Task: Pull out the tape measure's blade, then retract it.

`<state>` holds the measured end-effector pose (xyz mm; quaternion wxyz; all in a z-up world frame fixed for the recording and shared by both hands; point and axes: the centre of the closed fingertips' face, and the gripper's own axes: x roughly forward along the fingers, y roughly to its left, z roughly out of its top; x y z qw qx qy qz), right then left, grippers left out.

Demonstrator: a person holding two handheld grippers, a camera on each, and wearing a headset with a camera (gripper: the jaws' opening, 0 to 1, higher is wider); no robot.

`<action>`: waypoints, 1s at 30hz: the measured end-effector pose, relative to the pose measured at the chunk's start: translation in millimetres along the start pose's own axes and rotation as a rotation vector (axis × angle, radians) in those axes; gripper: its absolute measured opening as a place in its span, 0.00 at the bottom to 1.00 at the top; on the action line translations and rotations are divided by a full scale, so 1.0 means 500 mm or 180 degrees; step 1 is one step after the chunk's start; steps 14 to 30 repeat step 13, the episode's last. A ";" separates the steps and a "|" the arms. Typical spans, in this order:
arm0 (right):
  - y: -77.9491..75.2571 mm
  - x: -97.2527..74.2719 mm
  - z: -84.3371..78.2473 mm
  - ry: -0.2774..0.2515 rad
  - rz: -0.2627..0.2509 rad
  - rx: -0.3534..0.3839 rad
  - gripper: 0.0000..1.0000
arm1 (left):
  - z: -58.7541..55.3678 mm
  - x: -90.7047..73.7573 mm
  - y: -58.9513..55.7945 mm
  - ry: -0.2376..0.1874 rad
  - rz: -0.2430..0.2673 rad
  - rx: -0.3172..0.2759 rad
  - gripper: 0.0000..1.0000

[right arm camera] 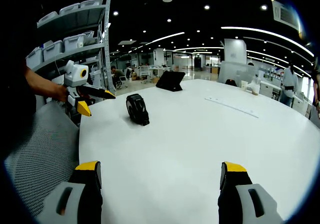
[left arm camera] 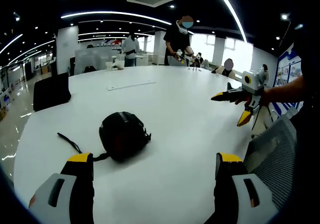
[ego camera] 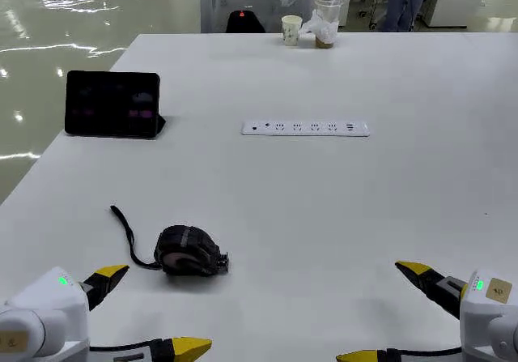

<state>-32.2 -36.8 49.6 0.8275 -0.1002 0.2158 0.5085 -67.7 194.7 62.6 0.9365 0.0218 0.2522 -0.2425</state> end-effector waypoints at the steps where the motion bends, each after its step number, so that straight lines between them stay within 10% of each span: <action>1: 0.000 0.000 0.000 0.0001 -0.0003 -0.0002 0.99 | 0.000 0.000 -0.001 0.0002 -0.0013 -0.0013 0.98; 30: 0.000 -0.003 -0.002 0.0013 -0.0001 0.0013 0.99 | 0.006 0.000 -0.002 -0.0038 -0.0017 0.0027 0.99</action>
